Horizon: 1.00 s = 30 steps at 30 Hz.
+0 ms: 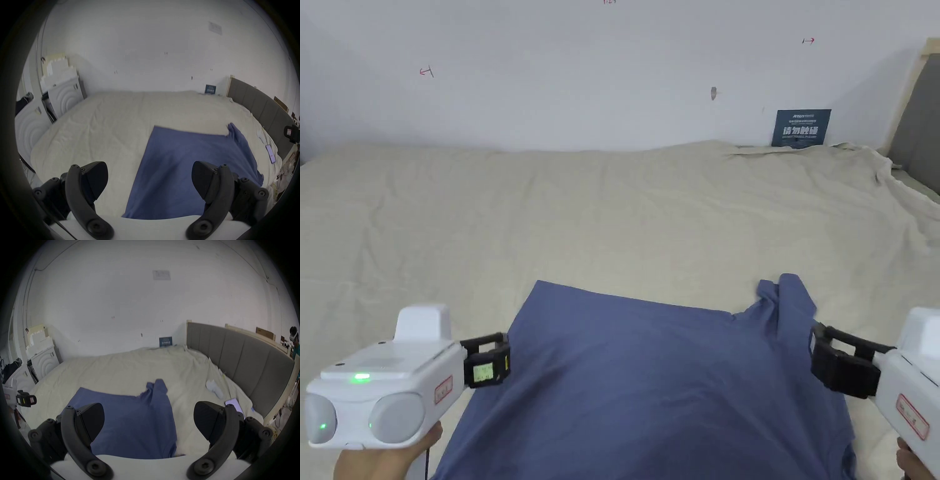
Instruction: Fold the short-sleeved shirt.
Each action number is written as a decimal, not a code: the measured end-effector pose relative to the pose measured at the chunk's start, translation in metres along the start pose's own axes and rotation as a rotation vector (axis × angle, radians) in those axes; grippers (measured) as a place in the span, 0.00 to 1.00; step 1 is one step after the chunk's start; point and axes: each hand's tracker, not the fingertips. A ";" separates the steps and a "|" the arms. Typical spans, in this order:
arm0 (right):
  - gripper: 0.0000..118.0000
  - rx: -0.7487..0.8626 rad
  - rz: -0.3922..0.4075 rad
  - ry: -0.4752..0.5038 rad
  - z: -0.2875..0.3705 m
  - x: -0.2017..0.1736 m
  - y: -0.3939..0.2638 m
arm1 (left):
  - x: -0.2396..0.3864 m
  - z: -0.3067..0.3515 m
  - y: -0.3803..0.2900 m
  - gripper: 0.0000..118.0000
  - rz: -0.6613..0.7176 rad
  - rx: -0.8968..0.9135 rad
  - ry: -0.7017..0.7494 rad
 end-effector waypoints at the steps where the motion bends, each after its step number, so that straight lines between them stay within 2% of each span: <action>1: 0.88 0.015 0.013 -0.010 -0.001 -0.001 0.002 | 0.005 -0.002 0.005 0.90 -0.010 0.016 0.005; 2: 0.75 0.029 0.022 -0.018 -0.003 -0.004 0.003 | 0.008 -0.005 0.007 0.82 -0.016 0.033 0.003; 3: 0.61 0.044 0.025 -0.023 -0.004 -0.005 0.005 | 0.012 -0.007 0.010 0.70 -0.016 0.063 0.003; 4: 0.45 0.053 0.028 -0.029 -0.007 -0.006 0.006 | 0.014 -0.011 0.012 0.55 -0.014 0.084 -0.018; 5: 0.29 0.057 0.032 -0.041 -0.010 -0.006 0.008 | 0.017 -0.016 0.015 0.31 -0.006 0.090 -0.035; 6: 0.20 0.060 0.036 -0.044 -0.011 -0.011 0.008 | 0.020 -0.020 0.017 0.18 0.004 0.094 -0.049; 7: 0.09 0.065 0.041 -0.044 -0.014 -0.012 0.009 | 0.022 -0.026 0.019 0.14 0.021 0.093 -0.082; 8: 0.05 0.073 0.042 -0.047 -0.017 -0.012 0.010 | 0.024 -0.033 0.021 0.11 0.044 0.097 -0.105; 9: 0.05 0.079 0.040 -0.049 -0.020 -0.012 0.010 | 0.025 -0.040 0.023 0.11 0.051 0.091 -0.117; 10: 0.00 0.082 0.040 -0.059 -0.025 -0.016 0.012 | 0.028 -0.049 0.026 0.04 0.049 0.079 -0.158; 11: 0.00 0.082 0.042 -0.058 -0.030 -0.016 0.014 | 0.030 -0.058 0.029 0.00 0.042 0.072 -0.157; 17: 0.00 0.059 0.040 -0.076 -0.057 -0.021 0.021 | 0.038 -0.138 0.058 0.00 0.006 -0.036 -0.206; 24: 0.00 -0.001 0.028 -0.090 -0.099 -0.003 0.020 | 0.040 -0.264 0.095 0.00 -0.012 -0.229 -0.230; 25: 0.00 -0.010 0.026 -0.091 -0.105 -0.001 0.019 | 0.040 -0.280 0.098 0.05 -0.001 -0.244 -0.226; 26: 0.00 -0.018 0.025 -0.096 -0.110 0.000 0.019 | 0.039 -0.296 0.101 0.20 0.004 -0.293 -0.235; 28: 0.00 -0.037 0.029 -0.106 -0.119 0.002 0.017 | 0.038 -0.323 0.103 0.66 0.005 -0.374 -0.209; 29: 0.00 -0.045 0.030 -0.109 -0.123 0.003 0.015 | 0.039 -0.334 0.102 0.83 -0.014 -0.410 -0.194; 30: 0.00 -0.051 0.029 -0.112 -0.127 0.007 0.013 | 0.039 -0.342 0.100 0.86 -0.040 -0.405 -0.175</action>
